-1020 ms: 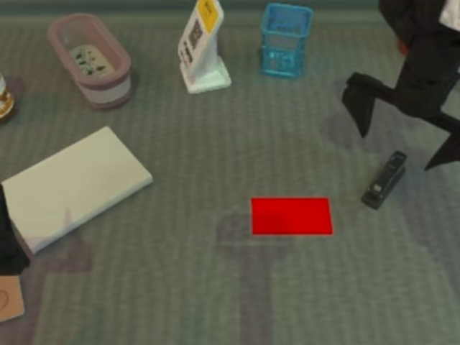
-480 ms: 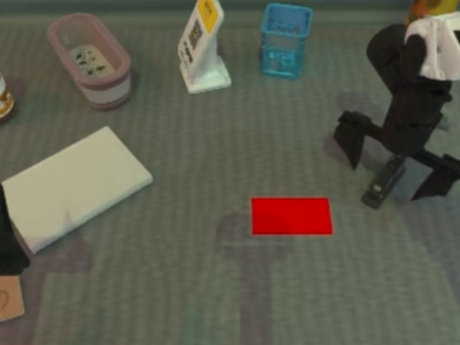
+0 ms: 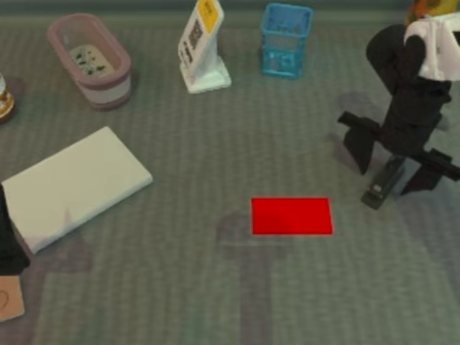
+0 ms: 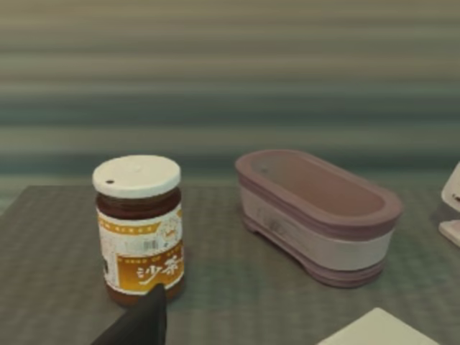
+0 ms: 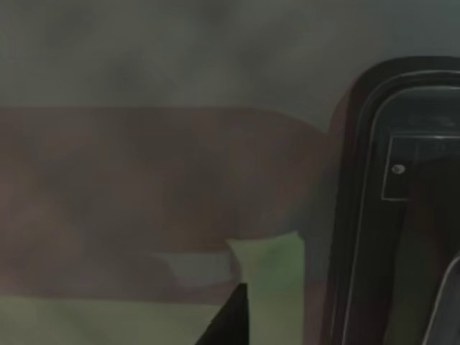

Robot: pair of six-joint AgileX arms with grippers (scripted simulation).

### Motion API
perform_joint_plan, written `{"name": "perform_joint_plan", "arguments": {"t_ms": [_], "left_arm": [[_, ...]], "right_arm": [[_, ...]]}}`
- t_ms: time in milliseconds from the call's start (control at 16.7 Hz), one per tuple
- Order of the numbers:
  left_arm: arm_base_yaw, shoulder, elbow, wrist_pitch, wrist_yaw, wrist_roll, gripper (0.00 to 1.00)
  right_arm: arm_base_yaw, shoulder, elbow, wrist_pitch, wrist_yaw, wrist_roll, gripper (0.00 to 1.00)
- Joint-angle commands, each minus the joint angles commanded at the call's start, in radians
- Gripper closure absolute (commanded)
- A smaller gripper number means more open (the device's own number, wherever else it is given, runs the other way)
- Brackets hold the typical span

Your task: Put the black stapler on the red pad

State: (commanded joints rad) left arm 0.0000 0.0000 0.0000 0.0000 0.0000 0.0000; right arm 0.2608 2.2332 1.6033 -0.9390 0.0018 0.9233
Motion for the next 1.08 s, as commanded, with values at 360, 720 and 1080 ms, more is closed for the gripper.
{"name": "perform_joint_plan", "arguments": {"t_ms": [360,720,1080], "left_arm": [[0.0,0.0,0.0,0.0,0.0,0.0,0.0],[0.0,0.0,0.0,0.0,0.0,0.0,0.0],[0.0,0.0,0.0,0.0,0.0,0.0,0.0]], "right_arm": [[0.0,0.0,0.0,0.0,0.0,0.0,0.98],[0.0,0.0,0.0,0.0,0.0,0.0,1.0],[0.001,-0.009,0.038,-0.04,-0.001,0.001,1.0]]}}
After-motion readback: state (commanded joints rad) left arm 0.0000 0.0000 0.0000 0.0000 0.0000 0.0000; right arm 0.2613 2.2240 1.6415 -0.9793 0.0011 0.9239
